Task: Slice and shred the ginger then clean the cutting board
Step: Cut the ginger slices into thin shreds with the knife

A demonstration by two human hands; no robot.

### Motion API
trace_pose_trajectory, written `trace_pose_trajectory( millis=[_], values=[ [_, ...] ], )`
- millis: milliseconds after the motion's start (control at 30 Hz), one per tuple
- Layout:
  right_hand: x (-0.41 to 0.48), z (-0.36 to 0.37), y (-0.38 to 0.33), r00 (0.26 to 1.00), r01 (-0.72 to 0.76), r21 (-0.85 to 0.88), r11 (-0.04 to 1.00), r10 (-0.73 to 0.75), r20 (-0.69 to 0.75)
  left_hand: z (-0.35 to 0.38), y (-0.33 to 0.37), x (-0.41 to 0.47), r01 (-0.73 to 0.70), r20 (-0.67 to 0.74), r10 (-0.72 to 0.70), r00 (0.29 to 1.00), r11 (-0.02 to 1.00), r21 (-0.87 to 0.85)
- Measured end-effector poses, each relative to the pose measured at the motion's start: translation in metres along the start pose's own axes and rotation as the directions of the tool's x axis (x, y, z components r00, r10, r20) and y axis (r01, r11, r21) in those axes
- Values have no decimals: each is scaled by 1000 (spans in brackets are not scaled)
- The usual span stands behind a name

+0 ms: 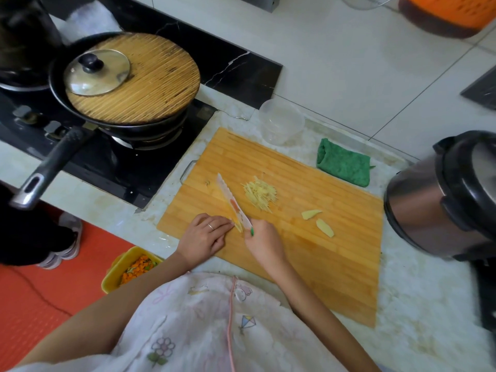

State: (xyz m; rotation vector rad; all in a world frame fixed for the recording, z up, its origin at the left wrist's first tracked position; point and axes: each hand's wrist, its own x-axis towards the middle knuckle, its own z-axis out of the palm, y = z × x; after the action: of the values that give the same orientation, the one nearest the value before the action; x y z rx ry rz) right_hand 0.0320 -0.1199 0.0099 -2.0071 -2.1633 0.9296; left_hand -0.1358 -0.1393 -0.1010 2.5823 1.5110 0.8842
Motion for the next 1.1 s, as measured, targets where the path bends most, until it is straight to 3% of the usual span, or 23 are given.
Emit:
trace_pose_trajectory(
  millis=[233,700,1100],
  values=[
    [-20,5,4,999,27,-111,993,-23,36,2,-1,-1,-10,-7,10,1000,1000,-2],
    [-22,19,6,999,-47,13,999,47,8,3,-1,0,-33,-16,32,999,999,-14],
    [-24,19,4,999,35,-58,998,-37,-32,3,0,0,-30,-24,30,999,999,-13]
  ],
)
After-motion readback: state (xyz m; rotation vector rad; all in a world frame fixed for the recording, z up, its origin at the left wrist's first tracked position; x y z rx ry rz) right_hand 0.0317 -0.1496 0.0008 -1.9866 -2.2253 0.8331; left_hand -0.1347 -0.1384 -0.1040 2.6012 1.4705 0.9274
